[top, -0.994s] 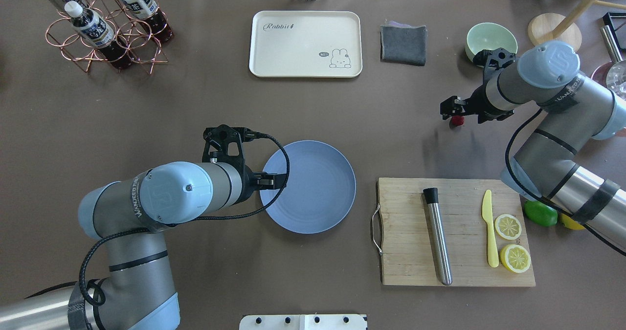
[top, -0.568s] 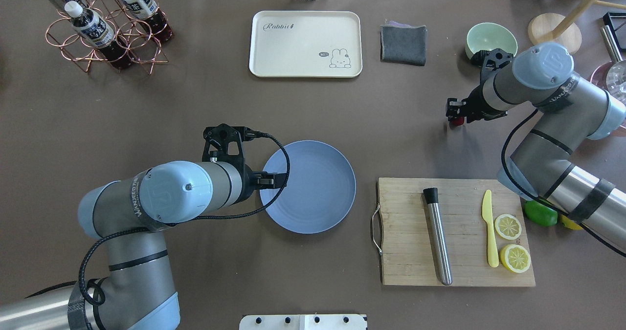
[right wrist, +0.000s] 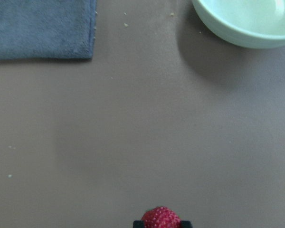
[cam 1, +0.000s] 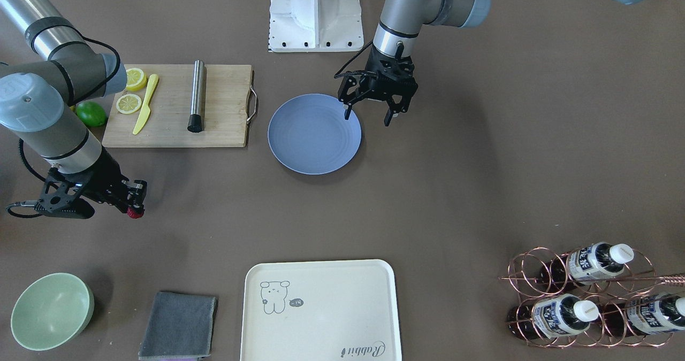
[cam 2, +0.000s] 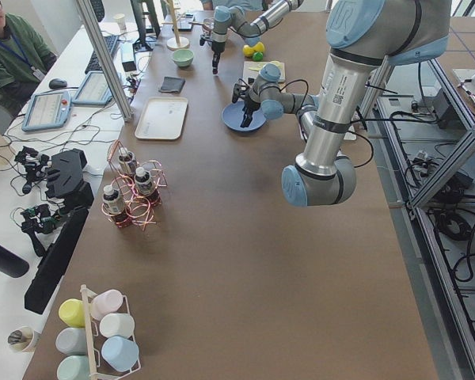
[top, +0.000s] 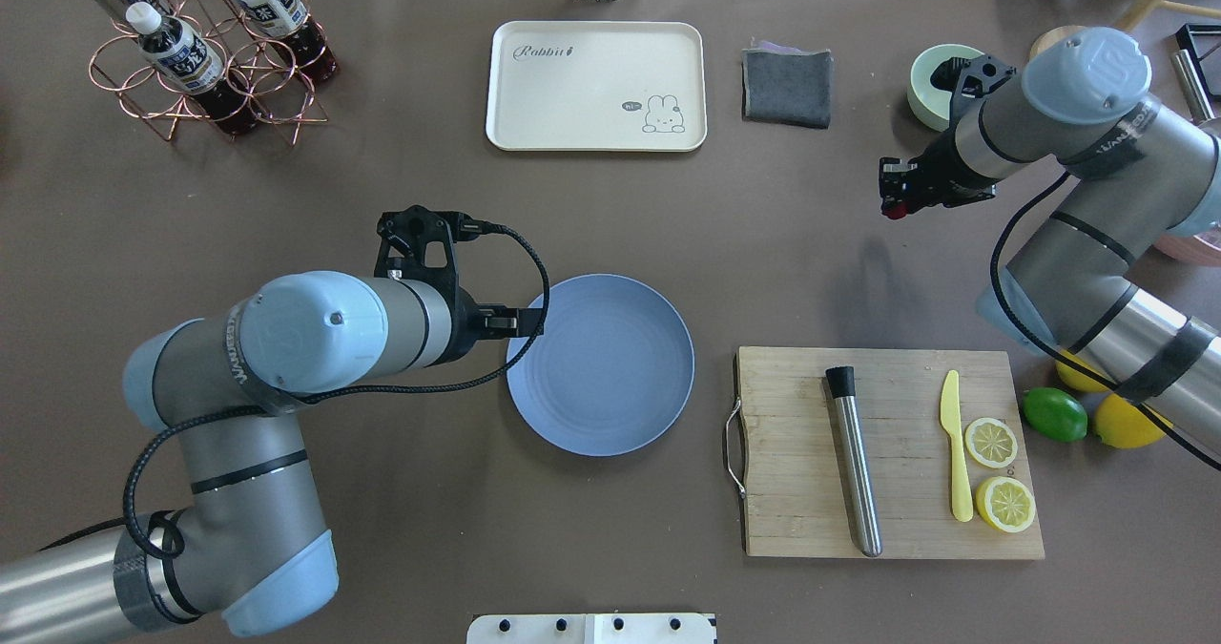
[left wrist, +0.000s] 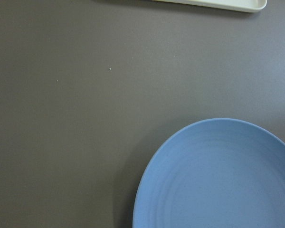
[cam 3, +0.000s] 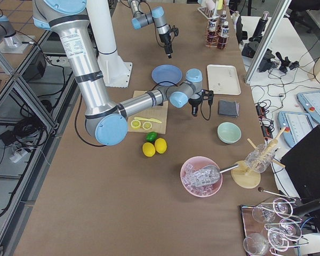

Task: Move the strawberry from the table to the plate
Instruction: 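Close the right gripper on the strawberry and lift it while the left arm withdraws, then carry the strawberry with the right gripper over the blue plate and lower it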

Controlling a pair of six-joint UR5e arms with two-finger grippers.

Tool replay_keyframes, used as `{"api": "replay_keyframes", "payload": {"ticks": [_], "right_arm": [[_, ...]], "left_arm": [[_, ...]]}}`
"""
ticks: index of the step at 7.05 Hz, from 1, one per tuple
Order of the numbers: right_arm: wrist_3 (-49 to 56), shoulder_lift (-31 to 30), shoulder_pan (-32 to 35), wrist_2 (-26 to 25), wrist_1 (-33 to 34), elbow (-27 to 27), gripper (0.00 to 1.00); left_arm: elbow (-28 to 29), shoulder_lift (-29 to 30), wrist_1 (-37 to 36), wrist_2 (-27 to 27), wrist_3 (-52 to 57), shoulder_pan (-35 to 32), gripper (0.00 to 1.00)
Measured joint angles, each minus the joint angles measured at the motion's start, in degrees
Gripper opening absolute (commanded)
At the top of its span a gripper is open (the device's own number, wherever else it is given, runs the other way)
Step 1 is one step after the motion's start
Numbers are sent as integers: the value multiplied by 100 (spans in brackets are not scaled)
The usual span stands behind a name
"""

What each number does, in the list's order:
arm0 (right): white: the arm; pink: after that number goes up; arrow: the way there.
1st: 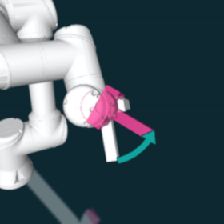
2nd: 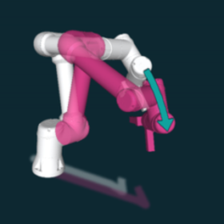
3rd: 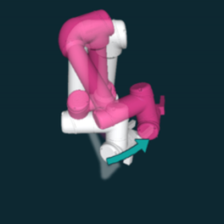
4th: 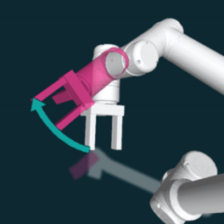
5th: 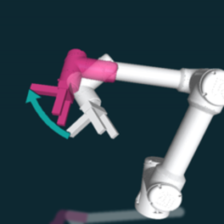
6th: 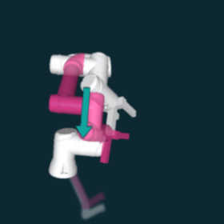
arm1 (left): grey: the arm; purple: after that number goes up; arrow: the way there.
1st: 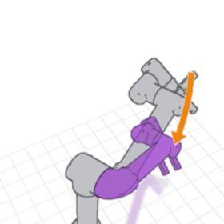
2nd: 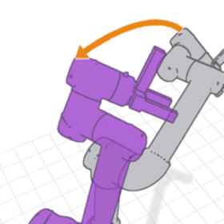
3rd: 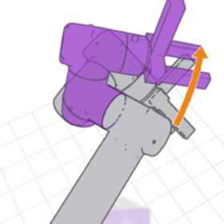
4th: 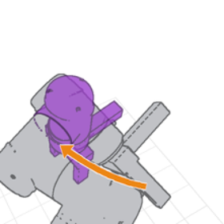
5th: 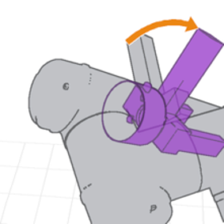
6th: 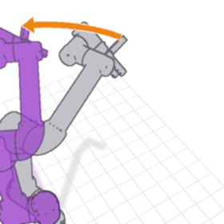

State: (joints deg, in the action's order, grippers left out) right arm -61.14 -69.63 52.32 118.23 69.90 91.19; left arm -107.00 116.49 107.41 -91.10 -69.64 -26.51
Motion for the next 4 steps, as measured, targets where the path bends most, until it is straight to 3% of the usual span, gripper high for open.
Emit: {"api": "replay_keyframes", "payload": {"ticks": [2, 4], "right_arm": [[-54, 175, -9, 88, 846, 786, 0], [-669, 387, -595, -351, 1131, 1343, 0]], "left_arm": [[-72, -327, -62, -54, 836, -593, 98], [-269, -737, -72, 113, 1396, -1049, 98]]}}
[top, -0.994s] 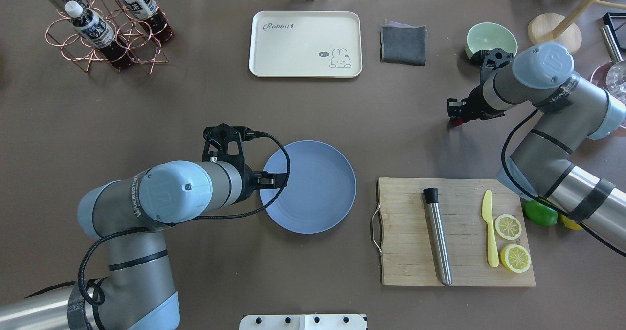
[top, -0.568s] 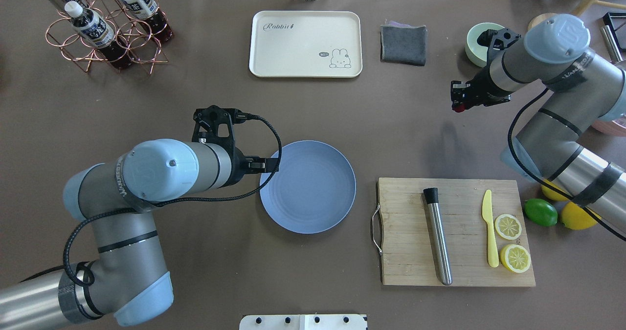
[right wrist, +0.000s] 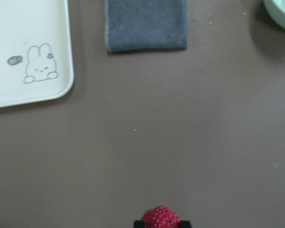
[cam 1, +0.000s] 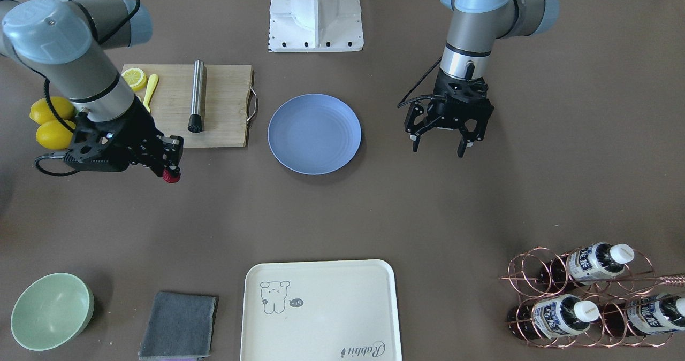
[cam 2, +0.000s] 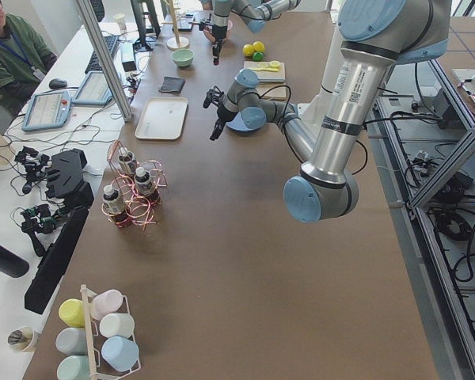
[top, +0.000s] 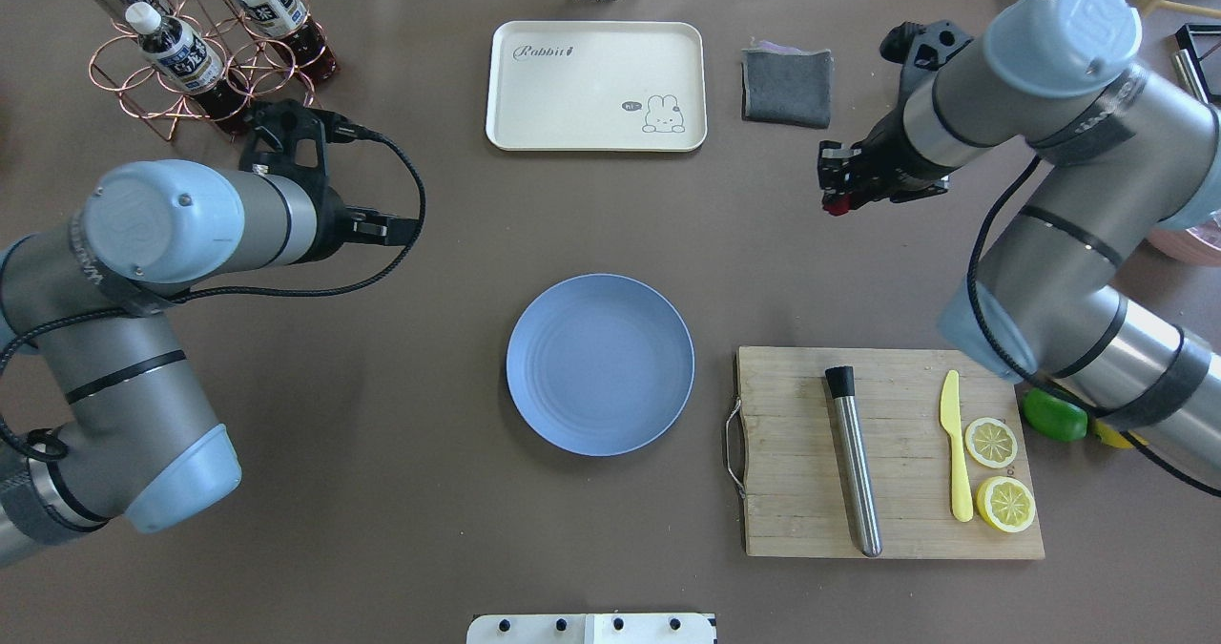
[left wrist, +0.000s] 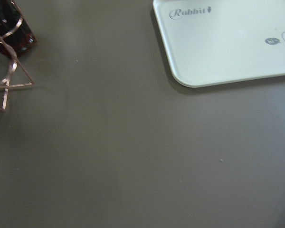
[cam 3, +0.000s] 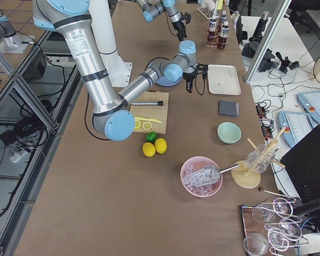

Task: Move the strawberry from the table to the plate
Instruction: 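Carry the strawberry with the right gripper over the blue plate and lower it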

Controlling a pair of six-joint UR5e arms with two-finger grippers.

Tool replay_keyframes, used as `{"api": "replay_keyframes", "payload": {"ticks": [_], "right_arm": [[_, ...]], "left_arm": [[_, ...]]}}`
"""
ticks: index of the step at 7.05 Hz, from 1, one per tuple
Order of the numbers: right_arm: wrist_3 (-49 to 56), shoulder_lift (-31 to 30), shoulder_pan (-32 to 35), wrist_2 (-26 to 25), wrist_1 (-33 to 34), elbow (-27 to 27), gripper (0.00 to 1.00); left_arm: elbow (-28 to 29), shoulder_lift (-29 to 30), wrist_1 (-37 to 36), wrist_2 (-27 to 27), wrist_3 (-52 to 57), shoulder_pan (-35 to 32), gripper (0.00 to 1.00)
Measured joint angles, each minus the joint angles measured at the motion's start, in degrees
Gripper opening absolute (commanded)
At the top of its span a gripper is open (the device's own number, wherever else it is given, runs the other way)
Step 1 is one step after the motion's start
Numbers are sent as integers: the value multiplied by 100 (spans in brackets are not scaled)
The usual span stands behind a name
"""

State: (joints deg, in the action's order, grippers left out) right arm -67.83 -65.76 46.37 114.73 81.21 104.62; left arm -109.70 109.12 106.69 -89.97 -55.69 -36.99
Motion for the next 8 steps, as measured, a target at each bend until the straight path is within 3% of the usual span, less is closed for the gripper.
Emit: {"api": "replay_keyframes", "payload": {"ticks": [2, 4, 6, 8], "right_arm": [[-563, 582, -923, -833, 277, 87, 0], [-697, 1331, -1766, -1498, 846, -38, 0], [-730, 1746, -2363, -1909, 950, -369, 0], [-627, 1926, -2468, -2036, 783, -832, 0]], "left_arm": [[-148, -255, 48, 299, 222, -397, 98], [-63, -378, 55, 244, 253, -902, 98], [38, -749, 18, -616, 271, -1573, 97], [81, -1387, 5, -1428, 773, -2052, 98]]}}
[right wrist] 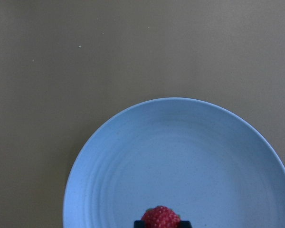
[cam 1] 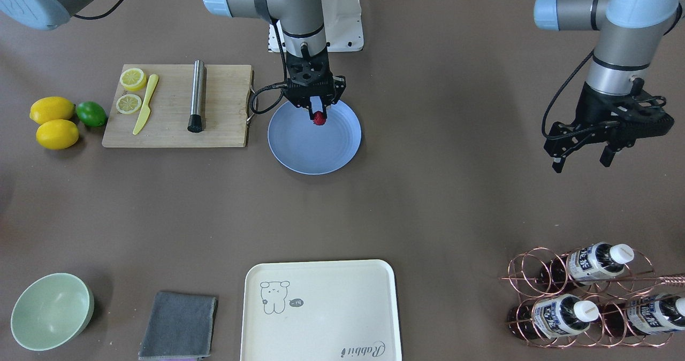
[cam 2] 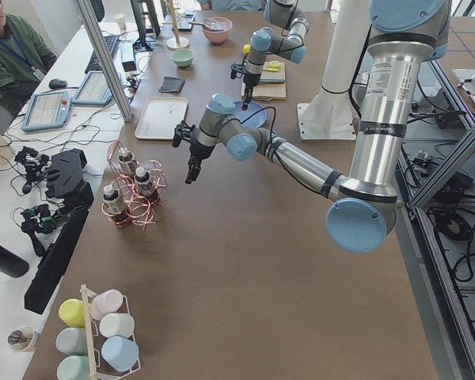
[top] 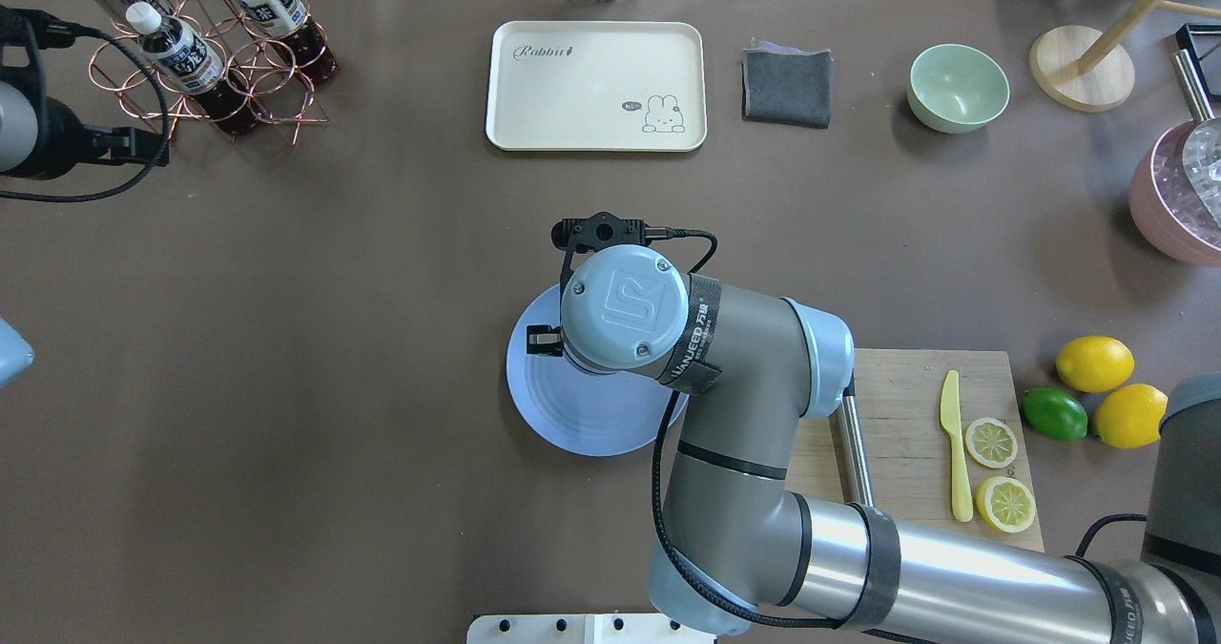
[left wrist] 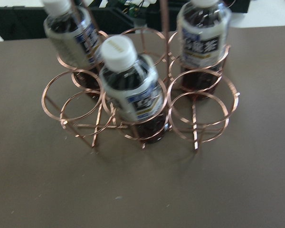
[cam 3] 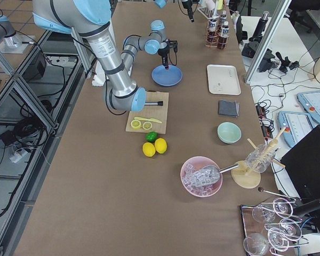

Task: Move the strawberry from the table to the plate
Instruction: 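Carry the strawberry with the right gripper over the blue plate and lower it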

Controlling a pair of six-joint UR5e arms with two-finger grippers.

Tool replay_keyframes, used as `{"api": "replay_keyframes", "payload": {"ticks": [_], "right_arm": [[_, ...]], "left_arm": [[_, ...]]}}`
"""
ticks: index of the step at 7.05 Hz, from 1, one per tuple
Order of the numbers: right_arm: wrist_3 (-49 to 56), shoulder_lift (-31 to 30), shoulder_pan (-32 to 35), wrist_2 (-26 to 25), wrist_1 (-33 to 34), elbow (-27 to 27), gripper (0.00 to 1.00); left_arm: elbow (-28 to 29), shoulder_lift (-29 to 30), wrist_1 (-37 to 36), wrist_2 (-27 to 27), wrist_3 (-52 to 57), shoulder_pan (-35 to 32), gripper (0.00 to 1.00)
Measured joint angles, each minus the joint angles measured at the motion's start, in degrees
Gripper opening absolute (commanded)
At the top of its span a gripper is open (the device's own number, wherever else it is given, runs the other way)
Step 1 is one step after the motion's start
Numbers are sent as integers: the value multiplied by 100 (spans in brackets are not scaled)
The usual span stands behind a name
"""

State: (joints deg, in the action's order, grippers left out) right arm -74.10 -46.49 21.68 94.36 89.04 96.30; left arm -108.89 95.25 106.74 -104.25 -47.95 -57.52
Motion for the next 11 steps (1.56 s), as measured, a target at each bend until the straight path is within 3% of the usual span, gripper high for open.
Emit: {"api": "replay_keyframes", "payload": {"ticks": [2, 4, 7, 8, 9, 11], "right_arm": [[150, 10, 92, -47, -626, -462, 0], [271, -67, 225, 54, -845, -603, 0], [279, -310, 69, 90, -992, -588, 0], [248, -324, 21, 91, -1005, -563, 9], [233, -328, -20, 87, -1009, -553, 99], [226, -338, -73, 32, -1010, -560, 100]], "left_arm": [[-1, -577, 19, -955, 1024, -626, 98], [-47, -909, 42, -1816, 1385, -1232, 98], [-120, -1054, 49, -2167, 1473, -1565, 98], [-112, -1057, 47, -2207, 1538, -1592, 98], [-107, -1060, 43, -2224, 1576, -1613, 98], [-106, -1066, 41, -2230, 1597, -1653, 98]]}}
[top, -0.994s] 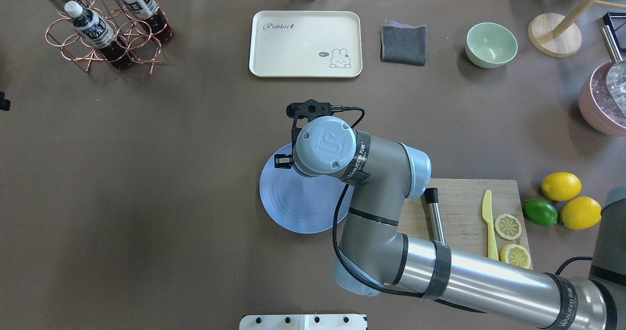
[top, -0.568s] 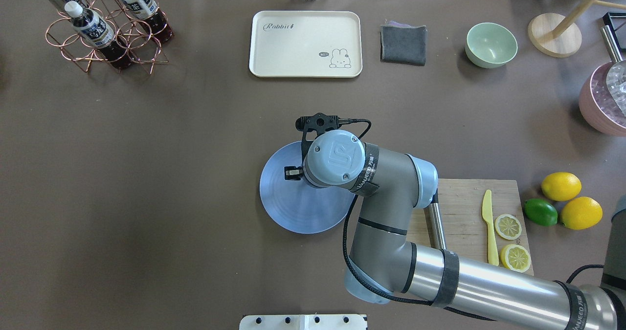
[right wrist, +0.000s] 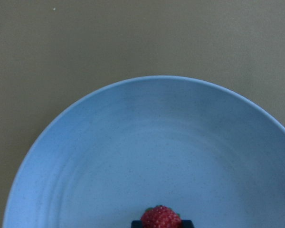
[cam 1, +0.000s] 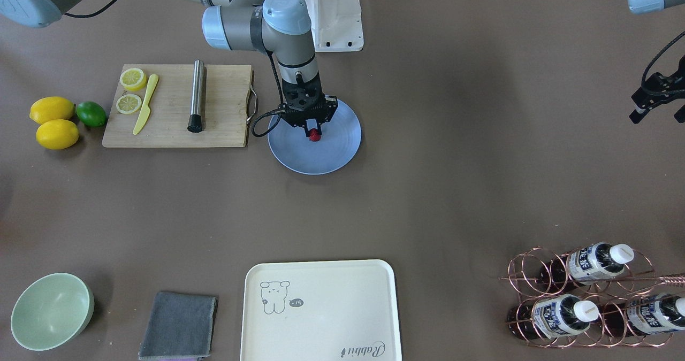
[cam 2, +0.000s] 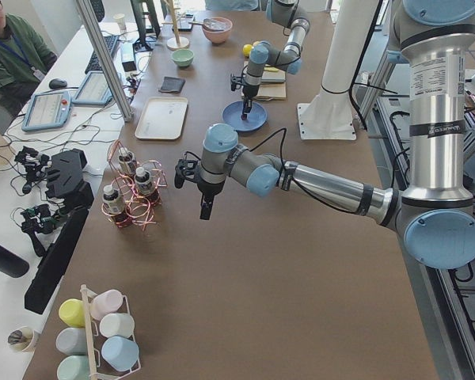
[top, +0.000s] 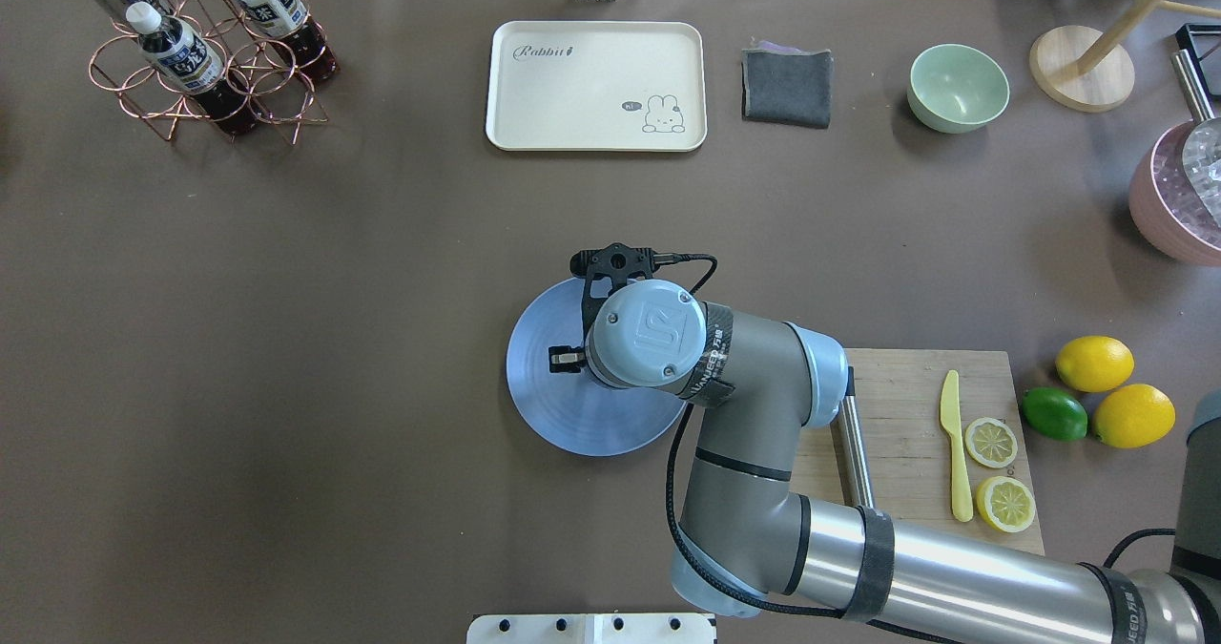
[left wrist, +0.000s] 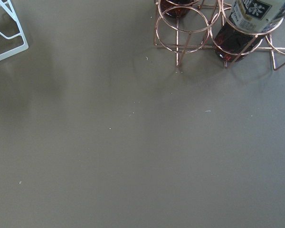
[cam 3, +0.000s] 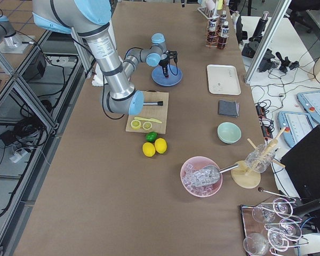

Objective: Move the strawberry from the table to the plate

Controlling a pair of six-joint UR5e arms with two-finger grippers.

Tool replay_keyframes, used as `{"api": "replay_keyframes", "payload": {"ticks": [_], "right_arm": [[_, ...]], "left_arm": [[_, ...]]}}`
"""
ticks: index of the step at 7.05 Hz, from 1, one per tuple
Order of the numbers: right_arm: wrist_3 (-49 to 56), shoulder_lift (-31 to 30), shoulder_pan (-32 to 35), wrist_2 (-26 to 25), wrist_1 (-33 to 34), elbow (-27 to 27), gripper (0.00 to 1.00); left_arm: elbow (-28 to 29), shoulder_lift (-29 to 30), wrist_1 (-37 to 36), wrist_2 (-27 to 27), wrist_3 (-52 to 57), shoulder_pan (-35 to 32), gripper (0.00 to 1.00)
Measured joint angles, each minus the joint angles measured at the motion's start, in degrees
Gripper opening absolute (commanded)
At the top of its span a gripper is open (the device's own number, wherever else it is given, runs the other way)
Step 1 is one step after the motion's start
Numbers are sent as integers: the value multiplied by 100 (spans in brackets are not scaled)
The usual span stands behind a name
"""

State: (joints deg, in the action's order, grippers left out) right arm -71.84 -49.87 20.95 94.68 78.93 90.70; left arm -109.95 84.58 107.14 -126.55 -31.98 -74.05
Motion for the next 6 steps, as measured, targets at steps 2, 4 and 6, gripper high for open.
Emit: {"api": "replay_keyframes", "payload": {"ticks": [2, 4, 6], "right_arm": [[3, -2, 194, 159, 36, 228, 100], [144, -175, 919, 1098, 538, 923, 100], [933, -956, 2031, 2105, 979, 1647, 100]], "left_arm": [[6, -3, 0, -1, -1, -10, 98], [8, -6, -9, -5, 31, -48, 98], [36, -30, -152, -16, 661, -403, 98]]}}
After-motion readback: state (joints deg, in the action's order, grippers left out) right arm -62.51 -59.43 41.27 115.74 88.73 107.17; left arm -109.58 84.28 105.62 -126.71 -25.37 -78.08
